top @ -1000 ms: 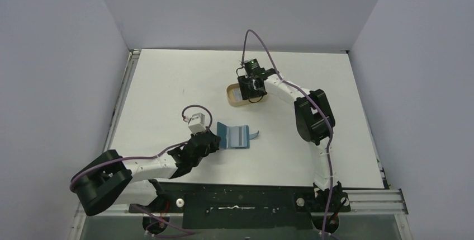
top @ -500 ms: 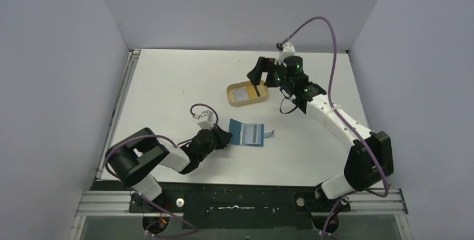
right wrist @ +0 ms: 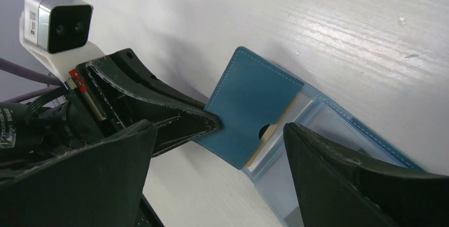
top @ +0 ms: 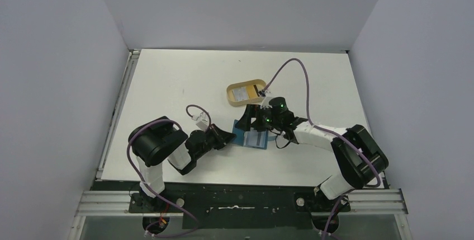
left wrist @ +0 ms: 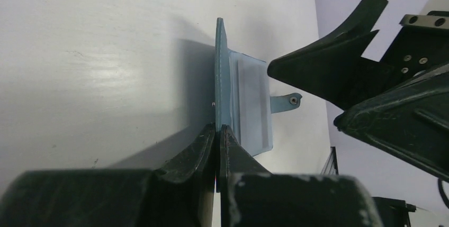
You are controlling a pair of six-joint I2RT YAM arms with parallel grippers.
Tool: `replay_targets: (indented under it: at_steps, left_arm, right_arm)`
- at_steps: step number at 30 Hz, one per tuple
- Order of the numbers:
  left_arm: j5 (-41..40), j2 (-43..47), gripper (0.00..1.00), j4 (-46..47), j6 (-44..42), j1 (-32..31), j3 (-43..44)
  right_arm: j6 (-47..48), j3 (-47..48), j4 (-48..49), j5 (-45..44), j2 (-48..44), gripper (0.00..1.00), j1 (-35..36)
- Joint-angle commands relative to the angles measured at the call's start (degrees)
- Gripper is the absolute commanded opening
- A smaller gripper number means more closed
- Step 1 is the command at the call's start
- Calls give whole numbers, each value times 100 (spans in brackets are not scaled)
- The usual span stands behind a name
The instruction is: Take the credit cards out of the card holder
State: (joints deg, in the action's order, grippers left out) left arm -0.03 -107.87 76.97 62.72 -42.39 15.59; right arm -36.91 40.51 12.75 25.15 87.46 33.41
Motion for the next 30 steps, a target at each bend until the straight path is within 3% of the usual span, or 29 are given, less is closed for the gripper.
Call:
replay_targets:
  at_steps: [1,13,30]
  left_arm:
    - [387,276,0,327,190,96,102]
    - [458,572,0,327,775,148,224]
    - [433,849,0,336,629,262,638]
  right_arm:
    - [-194,-222,1265,423,142,94,-85]
    - [-865,-943,2987,651,845,93,-356]
    - [-2524,-1497,5354,1654,718,90,-445]
